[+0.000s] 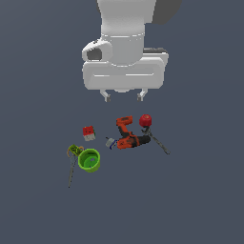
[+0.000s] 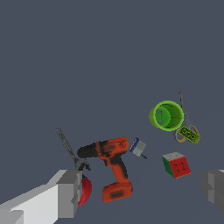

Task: Pick up a designated object from a clutter of objects.

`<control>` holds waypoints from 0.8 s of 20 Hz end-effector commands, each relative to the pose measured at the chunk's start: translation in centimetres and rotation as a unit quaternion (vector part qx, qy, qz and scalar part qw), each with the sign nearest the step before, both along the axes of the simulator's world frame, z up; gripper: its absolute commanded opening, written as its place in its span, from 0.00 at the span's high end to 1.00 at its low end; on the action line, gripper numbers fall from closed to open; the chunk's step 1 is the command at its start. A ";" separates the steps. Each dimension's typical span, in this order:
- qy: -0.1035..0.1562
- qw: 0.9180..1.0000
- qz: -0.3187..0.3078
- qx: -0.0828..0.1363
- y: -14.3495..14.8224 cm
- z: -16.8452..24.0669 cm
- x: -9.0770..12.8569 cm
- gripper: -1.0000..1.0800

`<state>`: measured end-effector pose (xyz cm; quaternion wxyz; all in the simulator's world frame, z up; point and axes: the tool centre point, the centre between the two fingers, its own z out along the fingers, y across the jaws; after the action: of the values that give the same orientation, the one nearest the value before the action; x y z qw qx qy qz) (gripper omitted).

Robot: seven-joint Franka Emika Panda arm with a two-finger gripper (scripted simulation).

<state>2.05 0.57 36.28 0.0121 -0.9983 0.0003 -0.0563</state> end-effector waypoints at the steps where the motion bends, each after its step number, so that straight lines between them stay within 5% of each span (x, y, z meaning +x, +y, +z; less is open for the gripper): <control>1: 0.000 1.000 0.000 0.000 0.0 0.0 0.0 0.04; 16: 0.006 1.000 -0.020 0.017 0.2 0.3 -0.2 0.04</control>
<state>1.85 0.74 36.62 0.0281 -0.9981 0.0213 -0.0508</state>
